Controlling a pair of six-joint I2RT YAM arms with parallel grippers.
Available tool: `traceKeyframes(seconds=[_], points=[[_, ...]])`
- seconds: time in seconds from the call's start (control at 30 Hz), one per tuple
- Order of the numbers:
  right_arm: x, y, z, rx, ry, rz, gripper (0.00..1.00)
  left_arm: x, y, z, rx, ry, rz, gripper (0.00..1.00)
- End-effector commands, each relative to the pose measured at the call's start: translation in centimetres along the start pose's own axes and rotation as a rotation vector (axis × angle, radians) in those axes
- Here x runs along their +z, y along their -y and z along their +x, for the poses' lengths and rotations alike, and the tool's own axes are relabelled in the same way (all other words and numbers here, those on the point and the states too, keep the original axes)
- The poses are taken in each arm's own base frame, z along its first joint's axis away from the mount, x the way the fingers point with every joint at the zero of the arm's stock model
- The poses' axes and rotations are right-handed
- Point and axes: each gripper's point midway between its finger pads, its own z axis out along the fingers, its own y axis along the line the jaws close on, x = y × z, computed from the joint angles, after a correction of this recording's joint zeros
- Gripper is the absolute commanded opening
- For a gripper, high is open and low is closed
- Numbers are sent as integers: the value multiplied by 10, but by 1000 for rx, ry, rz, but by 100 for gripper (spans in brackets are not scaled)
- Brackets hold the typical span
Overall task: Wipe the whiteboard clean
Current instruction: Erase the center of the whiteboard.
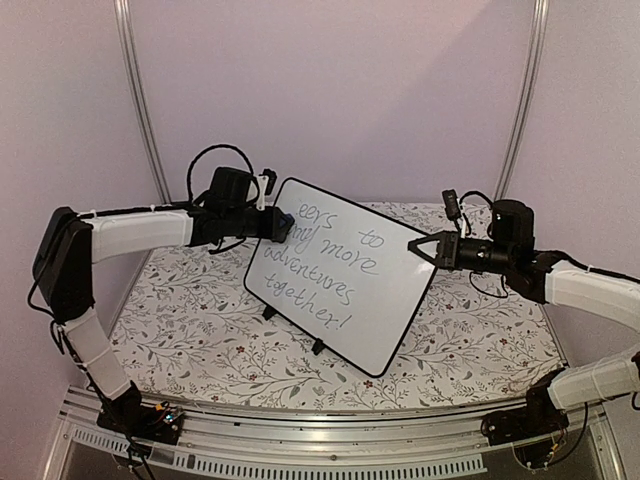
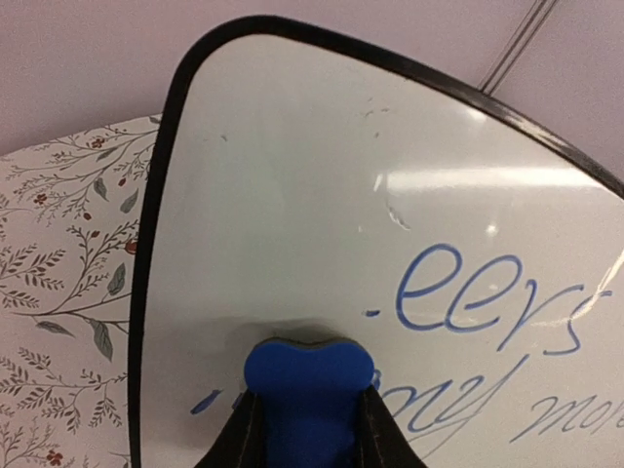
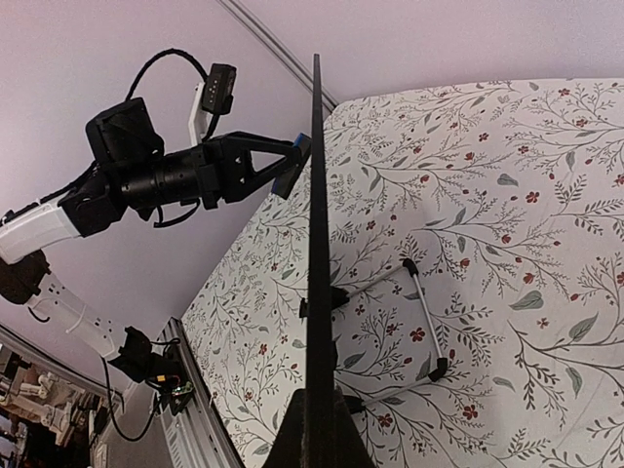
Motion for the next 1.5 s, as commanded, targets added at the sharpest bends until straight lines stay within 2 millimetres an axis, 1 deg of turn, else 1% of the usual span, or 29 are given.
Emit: traceKeyframes(seconds=[0.0, 0.1, 0.2, 0.33, 0.47, 0.53, 0.6, 0.7, 0.87, 0.97, 1.03, 1.1, 1.2, 1.33, 1.47], points=[[5, -20, 25, -116, -116, -108, 0, 9, 33, -19, 52, 20, 89, 0], [5, -19, 25, -115, -116, -105, 0, 13, 38, -25, 69, 28, 99, 0], [5, -19, 25, -114, -117, -103, 0, 15, 36, -19, 64, 10, 87, 0], [4, -18, 26, -112, -118, -101, 0, 14, 27, 3, 30, -44, 47, 0], [5, -18, 27, -111, -120, -102, 0, 7, 25, 31, 5, -83, 43, 0], [5, -18, 27, -111, -120, -102, 0, 5, 25, 41, 3, -96, 47, 0], [6, -18, 27, -109, -122, -105, 0, 6, 25, 43, 4, -97, 45, 0], [7, -18, 27, -104, -123, -110, 0, 9, 26, 32, 19, -74, 42, 0], [7, -18, 29, -100, -127, -110, 0, 17, 35, -5, 51, -8, 56, 0], [6, -19, 29, -100, -126, -111, 0, 22, 35, -25, 62, 25, 60, 0], [6, -18, 30, -99, -126, -109, 0, 24, 32, -33, 57, 33, 62, 0], [5, -18, 31, -99, -126, -108, 0, 24, 30, -36, 49, 36, 66, 0], [5, -18, 31, -98, -127, -107, 0, 24, 31, -24, 40, 12, 79, 0], [6, -17, 32, -96, -128, -108, 0, 21, 30, 7, 13, -44, 80, 0], [7, -16, 32, -96, -131, -109, 0, 15, 35, 35, 14, -85, 79, 0]])
